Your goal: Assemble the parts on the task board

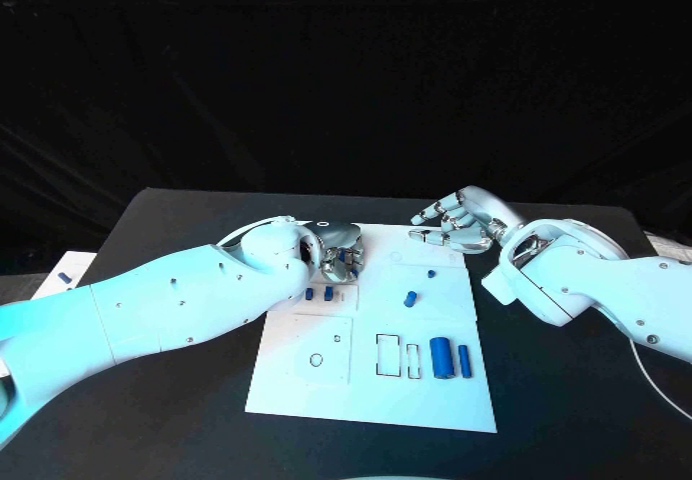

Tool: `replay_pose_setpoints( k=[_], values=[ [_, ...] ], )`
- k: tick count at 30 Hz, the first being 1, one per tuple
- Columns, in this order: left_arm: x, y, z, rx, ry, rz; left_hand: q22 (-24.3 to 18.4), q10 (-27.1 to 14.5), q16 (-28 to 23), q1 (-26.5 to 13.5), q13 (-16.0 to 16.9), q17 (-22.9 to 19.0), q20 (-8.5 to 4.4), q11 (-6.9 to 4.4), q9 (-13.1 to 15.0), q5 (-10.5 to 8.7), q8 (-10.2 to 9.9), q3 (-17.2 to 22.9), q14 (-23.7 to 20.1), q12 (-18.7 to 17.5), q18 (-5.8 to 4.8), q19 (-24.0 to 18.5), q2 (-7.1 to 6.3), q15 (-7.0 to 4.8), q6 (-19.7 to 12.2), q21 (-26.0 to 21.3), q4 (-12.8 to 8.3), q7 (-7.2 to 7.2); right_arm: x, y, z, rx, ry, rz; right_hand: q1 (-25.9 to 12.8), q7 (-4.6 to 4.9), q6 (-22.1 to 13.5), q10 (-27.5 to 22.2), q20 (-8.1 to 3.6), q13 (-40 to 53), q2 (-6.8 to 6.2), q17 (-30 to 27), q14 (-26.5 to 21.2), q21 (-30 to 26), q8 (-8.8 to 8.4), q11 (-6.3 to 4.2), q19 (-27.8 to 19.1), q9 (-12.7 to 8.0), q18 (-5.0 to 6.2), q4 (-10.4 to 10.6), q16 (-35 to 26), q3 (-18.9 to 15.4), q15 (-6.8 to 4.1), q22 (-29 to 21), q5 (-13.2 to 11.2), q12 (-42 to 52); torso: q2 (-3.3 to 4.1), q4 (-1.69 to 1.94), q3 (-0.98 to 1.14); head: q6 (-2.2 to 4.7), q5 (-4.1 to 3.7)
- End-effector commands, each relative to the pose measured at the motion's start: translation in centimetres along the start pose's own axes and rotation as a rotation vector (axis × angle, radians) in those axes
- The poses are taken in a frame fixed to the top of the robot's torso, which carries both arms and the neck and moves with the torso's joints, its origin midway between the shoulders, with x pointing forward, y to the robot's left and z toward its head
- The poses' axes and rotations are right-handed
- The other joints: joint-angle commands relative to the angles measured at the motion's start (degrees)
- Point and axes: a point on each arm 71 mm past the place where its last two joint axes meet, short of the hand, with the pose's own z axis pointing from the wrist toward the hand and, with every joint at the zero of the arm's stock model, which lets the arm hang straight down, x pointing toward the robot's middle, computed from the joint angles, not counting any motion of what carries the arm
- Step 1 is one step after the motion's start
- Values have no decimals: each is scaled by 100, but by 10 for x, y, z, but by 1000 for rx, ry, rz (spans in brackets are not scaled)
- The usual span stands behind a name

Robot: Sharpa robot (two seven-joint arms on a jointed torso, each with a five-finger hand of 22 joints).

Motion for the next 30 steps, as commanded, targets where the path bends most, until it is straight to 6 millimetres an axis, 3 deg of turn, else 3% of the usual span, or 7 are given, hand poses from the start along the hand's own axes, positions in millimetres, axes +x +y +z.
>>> replay_pose_setpoints(
  k=[1, 5, 10, 18, 30],
  values=[
    [8, 1, 1, -18, 55, 22, 366, 117, 37, 106, 10, 17, -28, -21, -7, -3, 13, 124, 188, -18, -124, 121, 62, -51, 103, 94, -86, -12, 2, 1, 0, -12, 12, -4, 41, 3, 19, -55, 18, 0, -6, 140, 281, -35, -10, 3, 85, 9, 47, -27, -38, -18, -8, 889, 37, -11, -2, 2, -3, -1, 1],
    [7, 1, 1, -18, 44, 23, 458, 284, 72, 238, 31, 35, -54, -37, -12, 5, 40, 349, 204, -46, -145, 140, 116, -67, 243, 216, -280, -8, 2, 1, 0, -12, 13, -4, 41, 3, 19, -55, 18, 0, -6, 140, 281, -35, -10, 3, 85, 9, 47, -27, -38, -18, -8, 889, 37, -11, -3, 6, -3, -2, -1],
    [6, 1, 0, -8, 9, 12, 537, 386, 84, 144, 40, 4, -54, -26, -51, 6, -2, 580, 213, -175, -160, 144, 72, -58, 307, 304, -426, 7, 2, 1, 0, -13, 12, -4, 41, 3, 19, -55, 18, 0, -6, 140, 281, -35, -10, 3, 85, 9, 47, -27, -38, -18, -8, 889, 37, -11, -3, 4, -3, 2, 1],
    [2, -1, -5, 29, -64, -42, 596, 361, 57, -53, 11, -90, -29, 12, -108, 29, -94, 731, 206, -385, -169, 145, -21, -27, 286, 364, -492, 57, 2, 1, 0, -13, 13, -3, 41, 3, 19, -55, 18, 0, -6, 140, 281, -35, -10, 3, 85, 9, 47, -27, -38, -18, -8, 889, 37, -11, -1, 0, -2, 9, -1],
    [-14, 8, -25, 48, -157, -148, 591, 368, 43, -149, -4, -137, -9, 39, -129, 23, -127, 783, 199, -473, -162, 130, -50, -7, 296, 334, -508, 88, 2, 0, -1, -11, 12, -3, 41, 3, 19, -55, 18, 0, -6, 140, 281, -35, -10, 3, 85, 9, 47, -27, -38, -18, -8, 889, 37, -11, -10, 10, 0, 21, 4]
  ],
)
